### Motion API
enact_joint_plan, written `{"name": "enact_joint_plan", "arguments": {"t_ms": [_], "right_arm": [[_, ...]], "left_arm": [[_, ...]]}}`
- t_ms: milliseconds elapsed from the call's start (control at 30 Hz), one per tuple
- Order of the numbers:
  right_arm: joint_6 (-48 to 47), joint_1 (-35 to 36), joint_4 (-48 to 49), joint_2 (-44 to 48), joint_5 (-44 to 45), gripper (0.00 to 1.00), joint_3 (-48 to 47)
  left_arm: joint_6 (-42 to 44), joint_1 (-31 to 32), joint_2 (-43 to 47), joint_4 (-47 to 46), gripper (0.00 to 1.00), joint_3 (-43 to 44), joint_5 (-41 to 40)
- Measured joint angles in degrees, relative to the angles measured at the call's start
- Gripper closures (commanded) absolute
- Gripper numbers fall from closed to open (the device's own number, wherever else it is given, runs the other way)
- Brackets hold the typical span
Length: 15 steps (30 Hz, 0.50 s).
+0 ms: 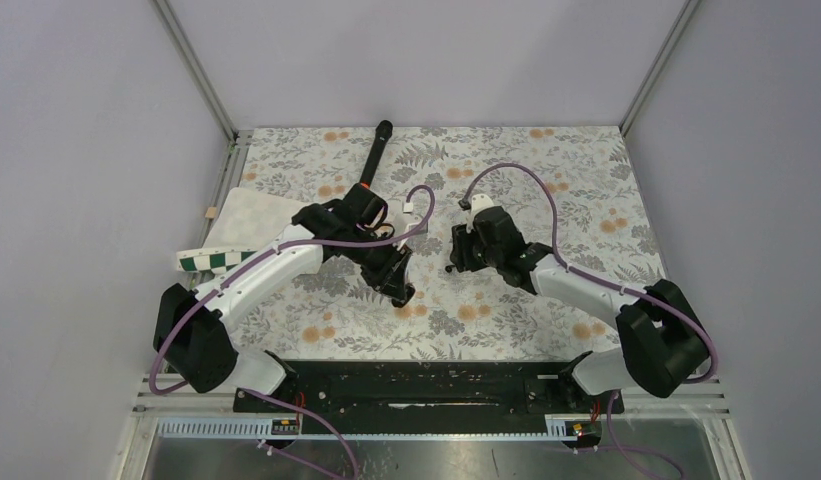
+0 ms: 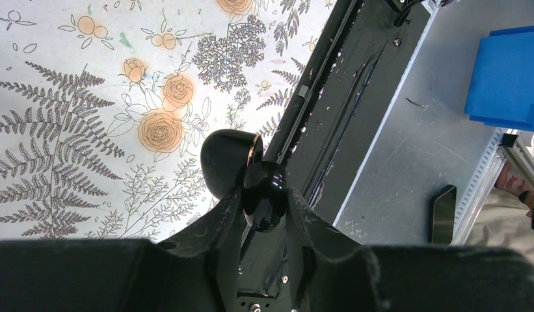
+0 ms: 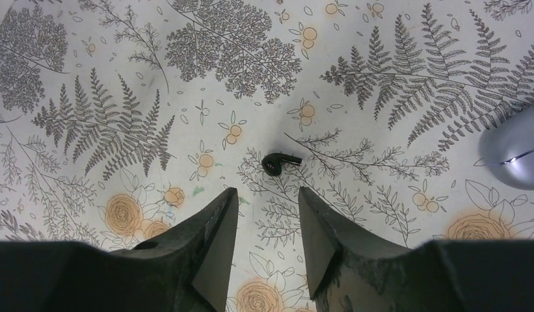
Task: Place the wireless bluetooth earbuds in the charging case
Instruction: Pick up the right earbud from the center of the board.
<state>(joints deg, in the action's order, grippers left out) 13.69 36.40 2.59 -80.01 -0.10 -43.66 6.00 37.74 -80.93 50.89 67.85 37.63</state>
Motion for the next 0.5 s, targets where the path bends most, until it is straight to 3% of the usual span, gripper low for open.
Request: {"name": "enact_joint_plan", "arguments": {"t_ms": [233,500], "right_arm": [[-2.7,2.2,-4.3,-4.0,-0.7,0.48,-3.2],[-4.5,3.6,-7.2,-11.6,-0.4,0.48,-7.3]], "left_arm": [[-2.1,-2.0,0.0,-0.2,1.00,-0.4,1.2],[-4.3,-4.4,0.0,-0.4,1.00,-1.3,1.5]]}}
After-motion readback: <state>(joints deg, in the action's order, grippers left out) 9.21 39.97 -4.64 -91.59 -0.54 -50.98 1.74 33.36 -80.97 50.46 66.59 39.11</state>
